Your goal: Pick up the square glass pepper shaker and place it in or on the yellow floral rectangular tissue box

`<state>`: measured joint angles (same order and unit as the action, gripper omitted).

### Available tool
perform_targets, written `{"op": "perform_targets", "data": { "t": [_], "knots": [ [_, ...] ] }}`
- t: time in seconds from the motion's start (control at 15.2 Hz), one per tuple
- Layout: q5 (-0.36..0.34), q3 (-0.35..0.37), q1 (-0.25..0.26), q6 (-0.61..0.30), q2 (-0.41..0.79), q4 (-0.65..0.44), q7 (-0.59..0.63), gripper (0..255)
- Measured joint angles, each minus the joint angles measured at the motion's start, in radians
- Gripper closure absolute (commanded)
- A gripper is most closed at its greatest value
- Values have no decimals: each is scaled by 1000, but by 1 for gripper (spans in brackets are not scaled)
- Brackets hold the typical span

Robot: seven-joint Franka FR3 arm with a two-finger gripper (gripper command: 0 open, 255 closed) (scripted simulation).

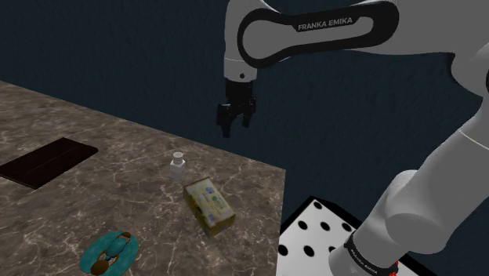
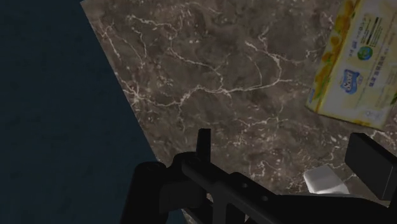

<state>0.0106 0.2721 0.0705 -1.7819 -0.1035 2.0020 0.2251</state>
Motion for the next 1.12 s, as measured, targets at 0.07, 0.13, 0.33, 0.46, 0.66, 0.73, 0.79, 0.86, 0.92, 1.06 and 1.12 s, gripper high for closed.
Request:
{"op": "perform_targets", "data": {
  "t": [0.07,0.13,0.33,0.46,0.66,0.73,0.79,0.86,0.92,1.06,1.12],
  "knots": [
    [-3,9,6,-12,34,-20,20,0],
    [-7,16,11,-27,73,-41,37,0],
    [-25,34,30,-44,191,-133,90,0],
    [-36,41,42,-49,261,-193,118,0],
    [-59,49,73,-57,381,-299,167,0],
    [-69,51,87,-47,431,-355,185,0],
    [-76,51,98,-36,473,-406,197,0],
    [-82,50,106,-33,509,-445,206,0],
    [-88,49,117,-25,548,-490,216,0],
    [-95,47,126,-37,585,-513,225,0],
    [-95,47,128,-48,589,-506,227,0]
  ]
}}
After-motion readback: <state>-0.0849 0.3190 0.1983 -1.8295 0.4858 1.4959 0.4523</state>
